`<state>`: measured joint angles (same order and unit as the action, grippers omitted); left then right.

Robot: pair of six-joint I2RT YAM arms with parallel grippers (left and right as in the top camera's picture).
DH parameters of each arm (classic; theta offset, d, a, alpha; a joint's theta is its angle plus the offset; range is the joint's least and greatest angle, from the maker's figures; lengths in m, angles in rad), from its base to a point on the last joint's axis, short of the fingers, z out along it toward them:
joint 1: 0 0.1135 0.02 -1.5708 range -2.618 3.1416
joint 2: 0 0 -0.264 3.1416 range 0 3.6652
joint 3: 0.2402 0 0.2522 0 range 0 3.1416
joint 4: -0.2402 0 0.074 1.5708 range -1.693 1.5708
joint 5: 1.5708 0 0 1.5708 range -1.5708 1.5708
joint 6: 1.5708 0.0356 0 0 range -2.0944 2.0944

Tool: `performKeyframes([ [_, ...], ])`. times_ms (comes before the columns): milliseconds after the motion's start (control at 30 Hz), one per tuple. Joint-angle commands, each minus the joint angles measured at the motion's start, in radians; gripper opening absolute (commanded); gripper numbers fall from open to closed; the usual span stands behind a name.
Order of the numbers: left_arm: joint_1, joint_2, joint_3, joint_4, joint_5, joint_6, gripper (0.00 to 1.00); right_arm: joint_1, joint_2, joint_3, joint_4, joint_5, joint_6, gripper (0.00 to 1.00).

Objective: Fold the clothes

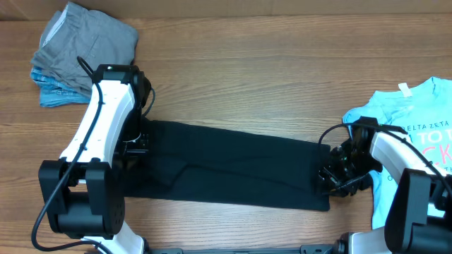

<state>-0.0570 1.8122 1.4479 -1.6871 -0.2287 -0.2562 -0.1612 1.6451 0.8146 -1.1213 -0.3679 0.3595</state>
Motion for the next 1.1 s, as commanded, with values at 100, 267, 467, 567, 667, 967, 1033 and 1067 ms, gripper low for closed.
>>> performKeyframes([
  [100, 0.005, -0.031, -0.006, -0.003, -0.018, -0.014, 0.09, -0.004, 0.0, 0.013, 0.013, 0.005, -0.005, 0.43],
  [267, 0.005, -0.031, -0.006, -0.003, -0.018, -0.014, 0.09, -0.023, -0.028, 0.116, -0.054, 0.038, -0.054, 0.43],
  [467, 0.005, -0.031, -0.006, -0.003, -0.018, -0.014, 0.09, -0.021, -0.123, 0.186, -0.158, 0.052, 0.003, 0.45],
  [567, 0.005, -0.031, -0.006, -0.003, -0.018, -0.014, 0.09, -0.018, -0.149, 0.164, -0.171, 0.053, 0.031, 0.44],
  [667, 0.005, -0.031, -0.006, -0.002, -0.018, -0.014, 0.09, -0.008, -0.151, 0.099, -0.144, 0.052, 0.087, 0.44],
  [967, 0.005, -0.031, -0.006, 0.0, -0.014, -0.014, 0.1, 0.008, -0.151, -0.078, 0.031, 0.011, 0.186, 0.43],
  [1033, 0.005, -0.031, -0.006, 0.0, -0.014, -0.014, 0.1, 0.009, -0.151, -0.09, 0.056, 0.011, 0.196, 0.43],
  [1067, 0.005, -0.031, -0.006, -0.001, -0.014, -0.014, 0.1, 0.009, -0.151, -0.095, 0.067, 0.012, 0.196, 0.43],
])
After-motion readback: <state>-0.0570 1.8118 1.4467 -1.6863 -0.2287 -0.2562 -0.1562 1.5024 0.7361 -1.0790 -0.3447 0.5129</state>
